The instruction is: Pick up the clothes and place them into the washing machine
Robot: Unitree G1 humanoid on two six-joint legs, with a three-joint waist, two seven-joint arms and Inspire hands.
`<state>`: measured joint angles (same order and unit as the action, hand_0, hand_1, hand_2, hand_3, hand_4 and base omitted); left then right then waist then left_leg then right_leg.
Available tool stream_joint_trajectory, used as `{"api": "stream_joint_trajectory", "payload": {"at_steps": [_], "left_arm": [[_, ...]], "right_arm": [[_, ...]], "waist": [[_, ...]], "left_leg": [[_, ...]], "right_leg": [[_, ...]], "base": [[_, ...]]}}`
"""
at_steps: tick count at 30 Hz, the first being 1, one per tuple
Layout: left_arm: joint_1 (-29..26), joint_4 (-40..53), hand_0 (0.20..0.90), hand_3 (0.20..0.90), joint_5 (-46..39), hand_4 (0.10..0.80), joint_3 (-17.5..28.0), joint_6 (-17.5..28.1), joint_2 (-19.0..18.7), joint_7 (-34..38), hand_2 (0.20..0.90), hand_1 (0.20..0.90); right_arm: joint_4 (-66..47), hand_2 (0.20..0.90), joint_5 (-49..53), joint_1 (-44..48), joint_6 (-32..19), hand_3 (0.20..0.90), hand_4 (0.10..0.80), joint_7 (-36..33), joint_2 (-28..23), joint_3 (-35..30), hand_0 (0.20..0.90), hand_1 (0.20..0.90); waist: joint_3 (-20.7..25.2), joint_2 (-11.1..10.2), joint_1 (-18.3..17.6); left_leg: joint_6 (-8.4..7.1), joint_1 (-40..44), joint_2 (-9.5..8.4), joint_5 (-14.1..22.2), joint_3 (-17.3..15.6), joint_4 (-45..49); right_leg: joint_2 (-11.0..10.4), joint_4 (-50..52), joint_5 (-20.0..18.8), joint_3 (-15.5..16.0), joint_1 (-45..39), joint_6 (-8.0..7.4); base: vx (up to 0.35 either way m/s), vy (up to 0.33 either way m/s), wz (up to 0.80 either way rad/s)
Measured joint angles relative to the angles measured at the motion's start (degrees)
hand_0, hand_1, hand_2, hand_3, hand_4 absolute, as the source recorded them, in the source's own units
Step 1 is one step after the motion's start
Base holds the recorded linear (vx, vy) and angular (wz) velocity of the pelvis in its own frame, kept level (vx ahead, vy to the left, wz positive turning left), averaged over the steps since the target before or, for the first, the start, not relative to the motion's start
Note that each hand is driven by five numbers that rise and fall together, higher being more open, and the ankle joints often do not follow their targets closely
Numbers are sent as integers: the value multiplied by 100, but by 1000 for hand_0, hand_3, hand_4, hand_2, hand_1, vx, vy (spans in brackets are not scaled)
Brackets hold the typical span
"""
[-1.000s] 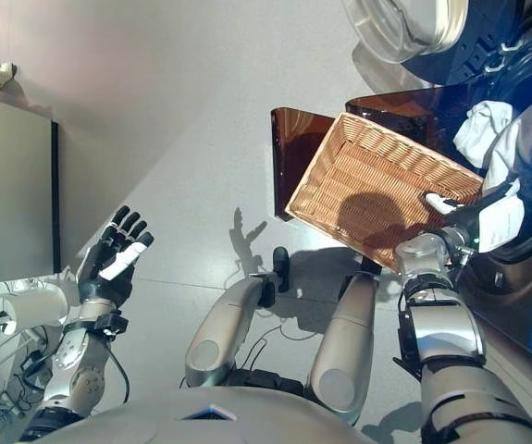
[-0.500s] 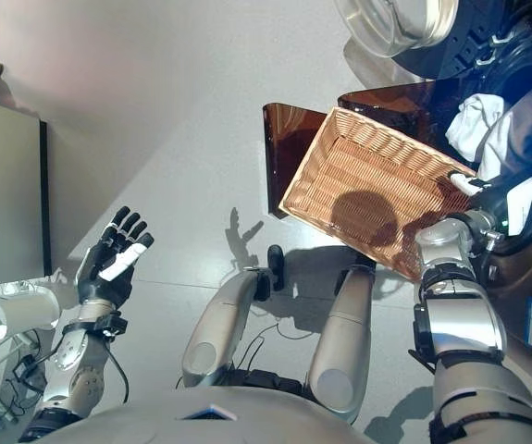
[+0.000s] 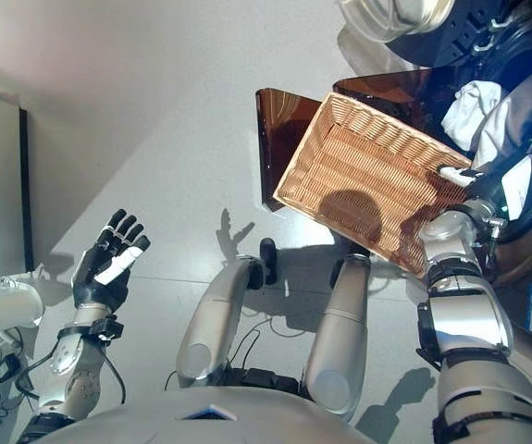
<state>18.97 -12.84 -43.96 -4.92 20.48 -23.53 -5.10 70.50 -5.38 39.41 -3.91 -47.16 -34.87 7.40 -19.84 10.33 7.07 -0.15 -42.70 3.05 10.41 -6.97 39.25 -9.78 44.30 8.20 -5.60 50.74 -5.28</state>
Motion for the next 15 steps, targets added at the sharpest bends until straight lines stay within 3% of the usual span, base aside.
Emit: {"api": "stream_joint_trajectory", "payload": {"at_steps": [9, 10, 11, 12, 13, 15], "left_arm": [[10, 160, 900, 900, -17, 800, 31, 0, -13, -79, 900, 900], [9, 170, 900, 900, -17, 800, 31, 0, -20, -81, 900, 900], [10, 192, 900, 900, -17, 800, 31, 0, -50, -83, 900, 900], [-1, 198, 900, 900, -16, 800, 28, -1, -104, -89, 900, 900], [-2, 216, 900, 900, -16, 800, 31, 0, -157, -90, 900, 900], [-1, 218, 900, 900, -17, 800, 34, 0, -238, -80, 900, 900]], "right_arm": [[87, 900, -22, 241, 10, 900, 800, 141, -178, 178, 900, 900], [97, 730, -21, 245, 7, 730, 678, 181, -182, 178, 730, 730], [143, 694, -16, 282, 4, 694, 653, 228, -194, 192, 694, 694], [212, 370, -13, 332, 3, 370, 422, 251, -210, 213, 370, 370], [265, 200, 10, 367, 1, 200, 300, 263, -234, 207, 200, 200], [289, 200, 39, 428, 0, 200, 300, 341, -281, 215, 200, 200]], "waist": [[-33, -6, 1], [-33, -6, -9], [-33, -6, -7], [-35, -10, -8], [-35, -10, -1], [-36, -11, -2]], "left_leg": [[-54, -202, 17, 147, 12, 371], [-49, -226, 17, 169, 22, 408], [-43, -276, 21, 200, 43, 462], [-45, -321, 20, 208, 53, 512], [-55, -367, 22, 226, 67, 585], [-67, -413, 27, 250, 85, 681]], "right_leg": [[10, 410, 190, -4, 217, 69], [11, 450, 210, -4, 235, 61], [21, 484, 218, 0, 273, 65], [25, 537, 226, -1, 317, 74], [23, 604, 251, -2, 363, 78], [27, 688, 267, -3, 397, 85]], "base": [[-9, -3, 2], [0, 0, 0], [0, 0, 0], [-17, -8, 4], [-18, -3, 4], [0, 0, 0]]}}
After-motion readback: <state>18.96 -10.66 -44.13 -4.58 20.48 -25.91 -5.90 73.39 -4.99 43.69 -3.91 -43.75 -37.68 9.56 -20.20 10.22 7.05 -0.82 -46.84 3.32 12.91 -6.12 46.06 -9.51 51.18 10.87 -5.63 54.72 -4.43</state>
